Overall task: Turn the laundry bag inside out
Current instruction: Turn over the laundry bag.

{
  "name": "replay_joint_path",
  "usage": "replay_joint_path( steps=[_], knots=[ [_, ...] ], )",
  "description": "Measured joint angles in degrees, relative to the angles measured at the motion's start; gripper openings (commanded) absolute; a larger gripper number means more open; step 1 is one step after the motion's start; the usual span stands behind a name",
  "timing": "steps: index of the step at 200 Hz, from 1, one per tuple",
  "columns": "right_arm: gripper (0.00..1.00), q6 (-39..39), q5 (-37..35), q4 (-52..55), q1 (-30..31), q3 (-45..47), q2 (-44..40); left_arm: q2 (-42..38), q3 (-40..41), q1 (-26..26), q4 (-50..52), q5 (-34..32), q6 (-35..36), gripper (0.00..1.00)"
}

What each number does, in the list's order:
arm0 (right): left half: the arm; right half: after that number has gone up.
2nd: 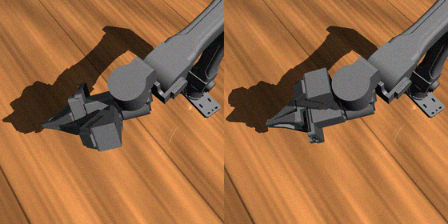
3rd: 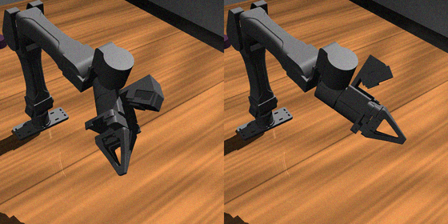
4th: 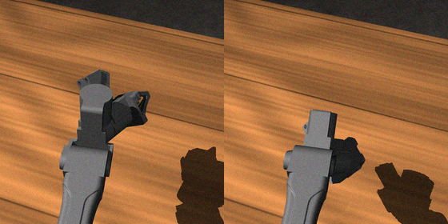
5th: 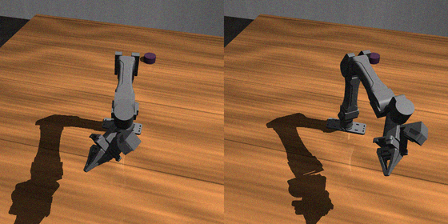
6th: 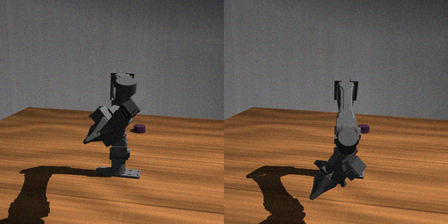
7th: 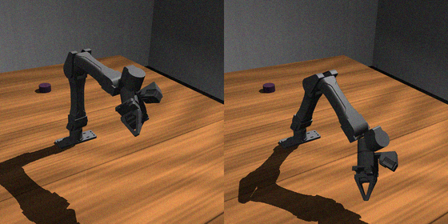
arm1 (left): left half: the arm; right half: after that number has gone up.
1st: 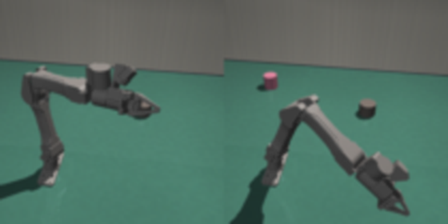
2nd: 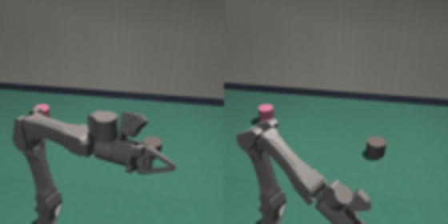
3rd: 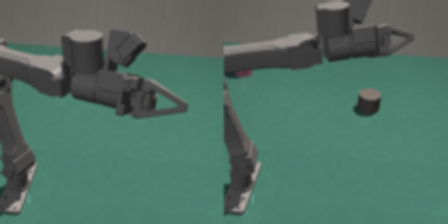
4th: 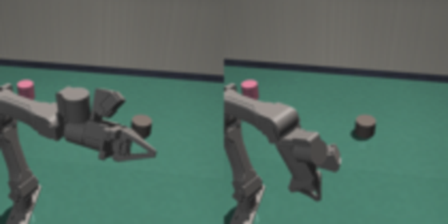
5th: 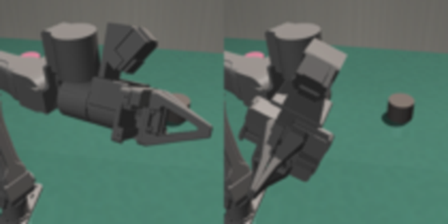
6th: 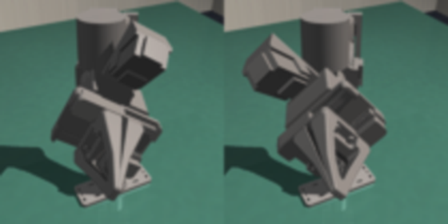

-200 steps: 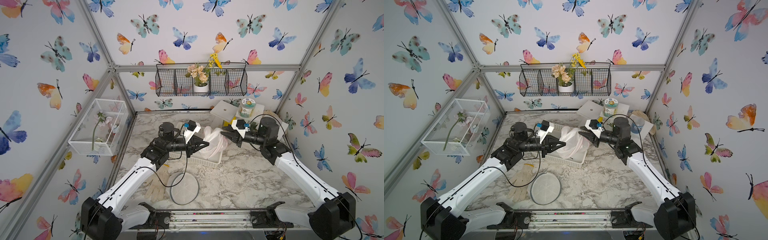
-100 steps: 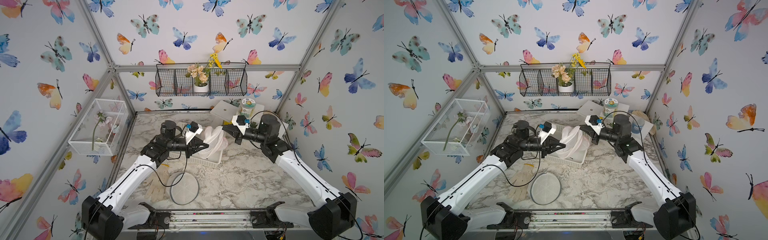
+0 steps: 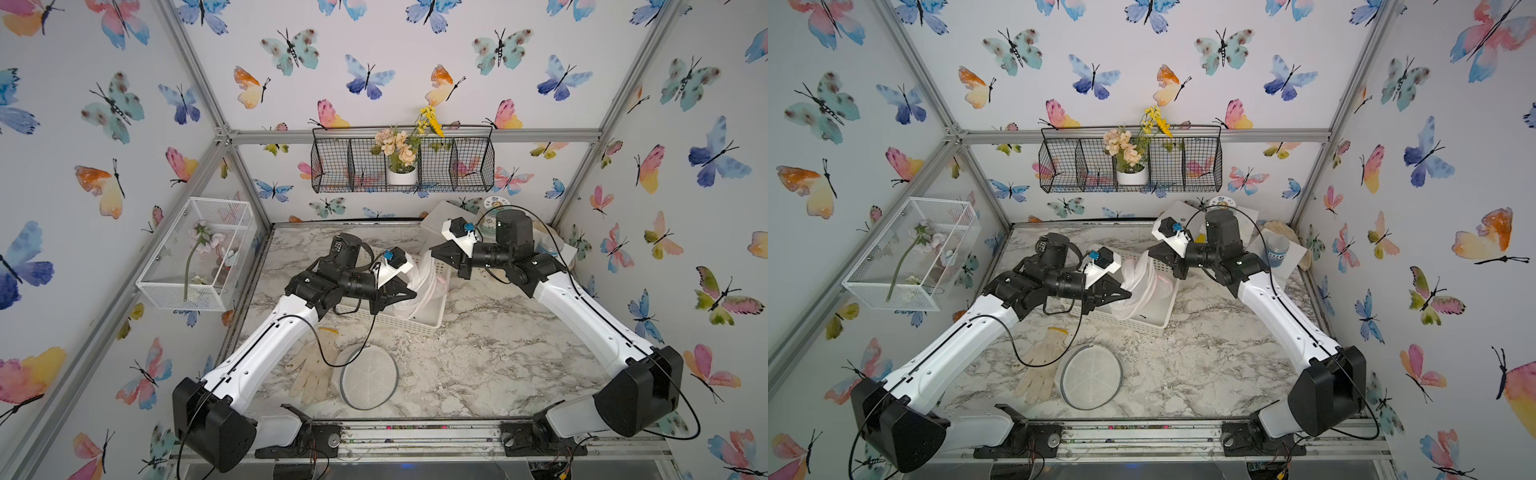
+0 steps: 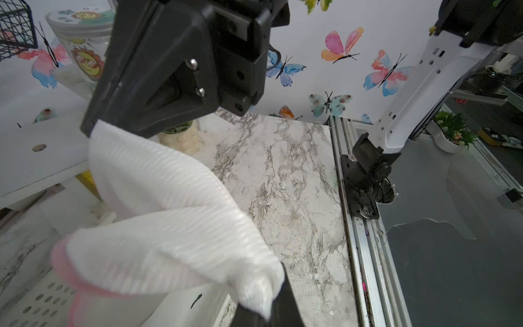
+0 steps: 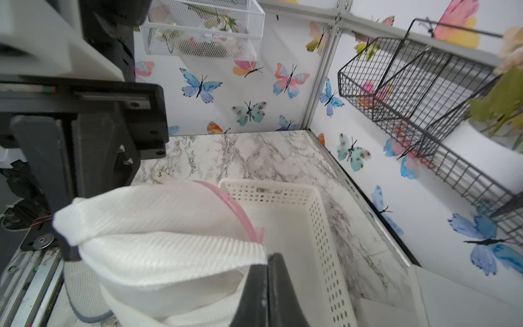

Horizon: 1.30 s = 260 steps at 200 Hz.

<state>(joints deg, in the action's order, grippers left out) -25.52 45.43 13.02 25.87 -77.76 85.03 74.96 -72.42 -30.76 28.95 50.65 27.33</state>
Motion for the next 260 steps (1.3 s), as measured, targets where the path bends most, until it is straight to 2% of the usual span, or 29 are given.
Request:
replay_joint_path(
  steps=[34, 69, 110, 151, 162, 175, 205, 260],
  knots=[
    [0.32, -1.66, 0.07, 4.68, 0.37, 0.28, 0.68, -0.07, 0.02, -0.31, 2.14, 0.07, 3.78, 0.00],
    [0.52, -0.92, -0.57, 6.08, 0.35, 4.87, -3.15, -1.53, 2.34, -0.48, -0.37, 1.64, 3.65, 0.00],
    [0.68, 1.90, -8.55, 6.67, 0.00, 9.60, -11.98, -2.16, 5.53, -0.59, -5.22, 5.03, 0.31, 0.00],
    [0.68, 4.46, -19.67, 8.35, 0.00, 12.15, -22.43, -2.38, 7.93, -0.42, -9.16, 6.78, -2.12, 0.00],
    [0.66, 4.46, -22.01, 9.38, 0.00, 12.35, -24.09, -2.38, 8.37, -0.35, -9.62, 7.19, -2.40, 0.00],
    [0.59, 3.56, -22.82, 10.88, 0.00, 12.72, -25.42, -2.36, 8.48, -0.31, -9.90, 7.43, -2.58, 0.00],
    [0.49, 0.24, -17.57, 12.83, 0.00, 14.34, -25.97, -2.32, 8.48, -0.31, -10.12, 8.04, -2.32, 0.00],
    [0.46, -8.41, -6.34, 13.57, 0.11, 13.64, -19.12, -1.68, 7.50, -0.31, -6.73, 8.15, 1.86, 0.00]
  ],
)
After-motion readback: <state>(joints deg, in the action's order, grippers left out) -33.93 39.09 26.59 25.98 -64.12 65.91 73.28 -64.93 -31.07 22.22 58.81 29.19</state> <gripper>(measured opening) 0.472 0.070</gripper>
